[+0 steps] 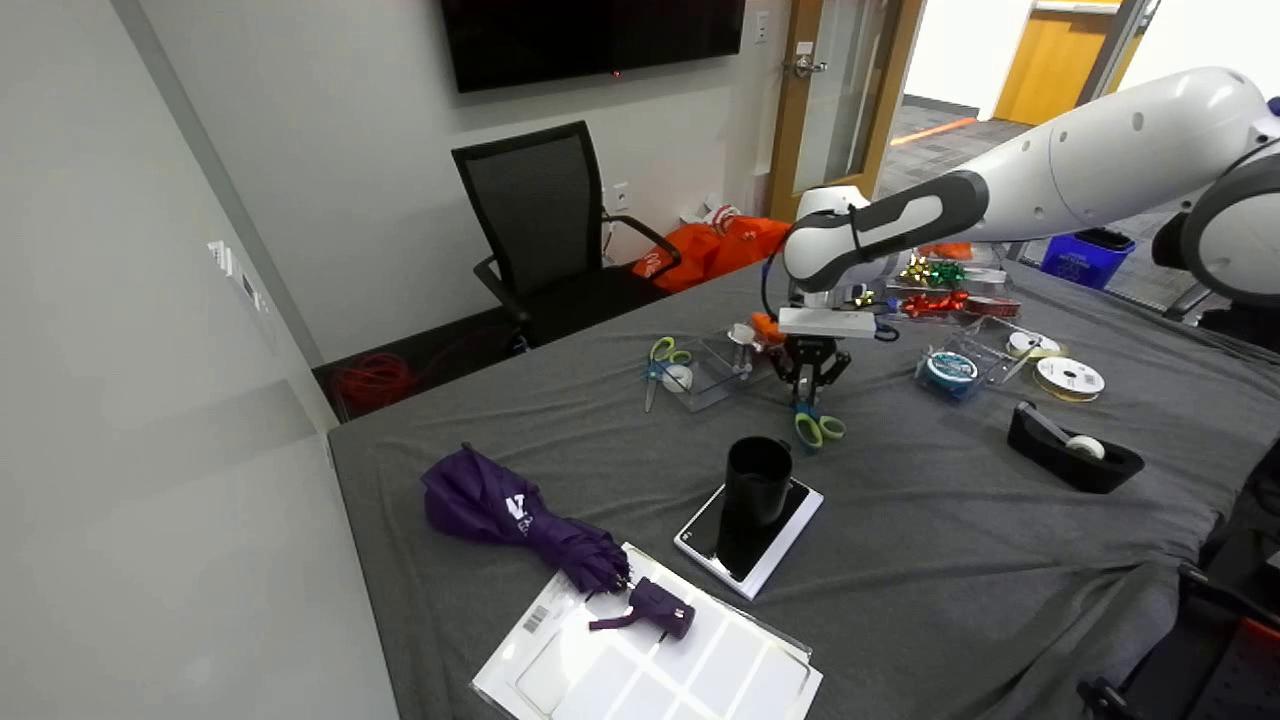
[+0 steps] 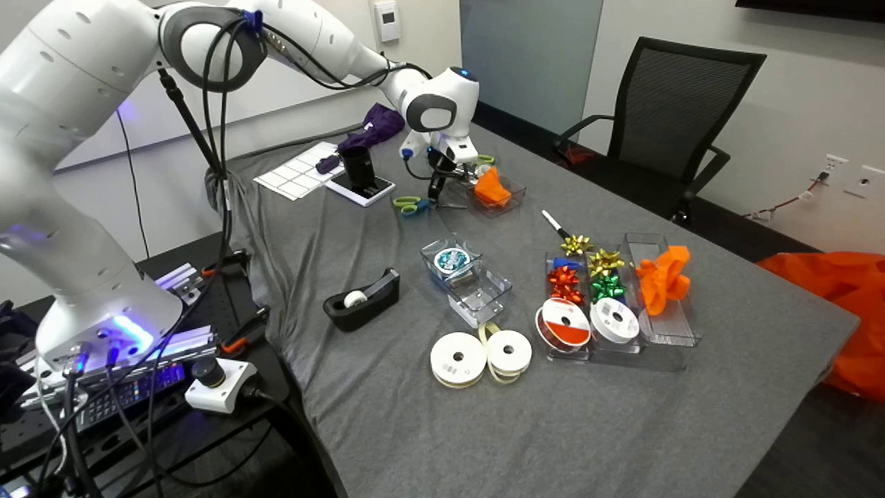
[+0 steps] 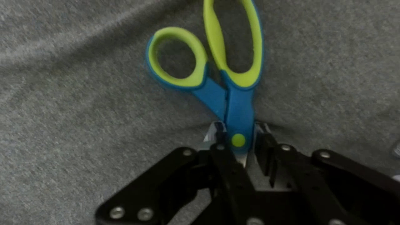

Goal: Put the right scissors in the cup

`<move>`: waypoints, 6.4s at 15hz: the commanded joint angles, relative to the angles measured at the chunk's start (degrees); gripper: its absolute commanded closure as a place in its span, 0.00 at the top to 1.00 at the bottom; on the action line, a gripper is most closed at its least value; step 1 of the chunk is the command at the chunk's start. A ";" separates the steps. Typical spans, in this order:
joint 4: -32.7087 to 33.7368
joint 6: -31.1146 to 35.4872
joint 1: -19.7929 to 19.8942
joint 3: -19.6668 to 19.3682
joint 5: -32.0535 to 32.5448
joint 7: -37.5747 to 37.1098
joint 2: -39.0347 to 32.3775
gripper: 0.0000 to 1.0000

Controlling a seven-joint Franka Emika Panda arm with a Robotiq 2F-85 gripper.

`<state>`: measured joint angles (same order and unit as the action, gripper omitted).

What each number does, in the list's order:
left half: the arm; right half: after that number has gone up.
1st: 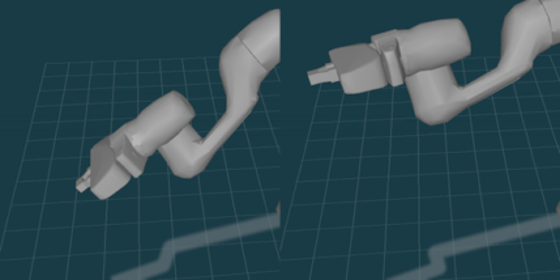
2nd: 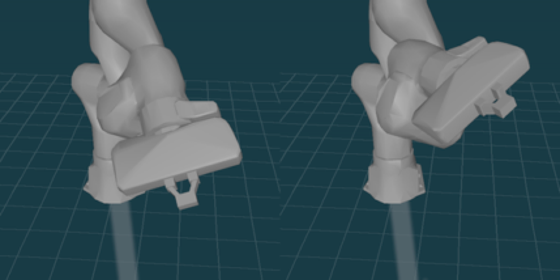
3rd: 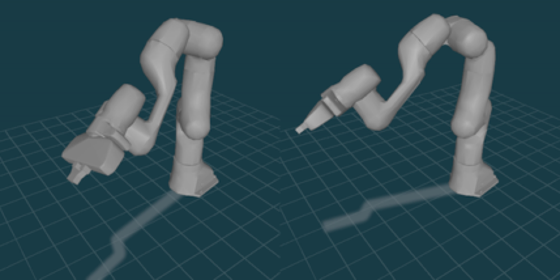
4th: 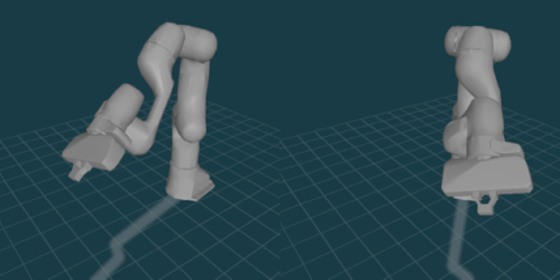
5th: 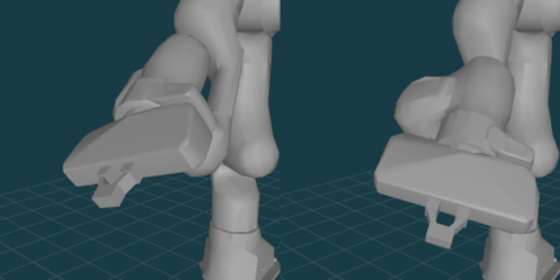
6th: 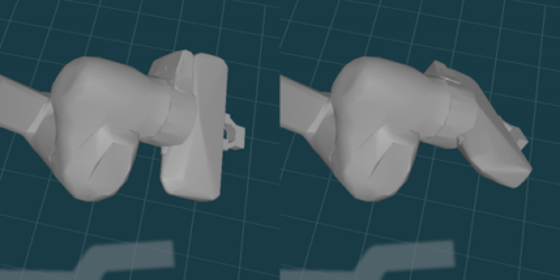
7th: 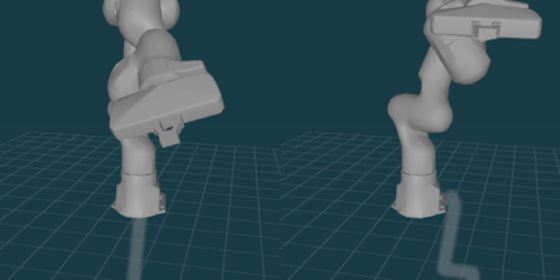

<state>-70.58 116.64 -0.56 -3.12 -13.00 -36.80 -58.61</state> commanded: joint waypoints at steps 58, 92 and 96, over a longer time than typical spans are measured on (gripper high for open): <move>-18.94 -26.86 -0.73 7.65 -28.43 -0.86 26.12 0.06; 3.24 -42.95 -1.23 5.39 -28.24 -3.83 6.80 0.26; 5.72 -42.93 -1.11 5.51 -27.55 -3.90 5.46 0.26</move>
<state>-65.13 73.92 -1.63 2.48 -40.49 -40.65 -53.00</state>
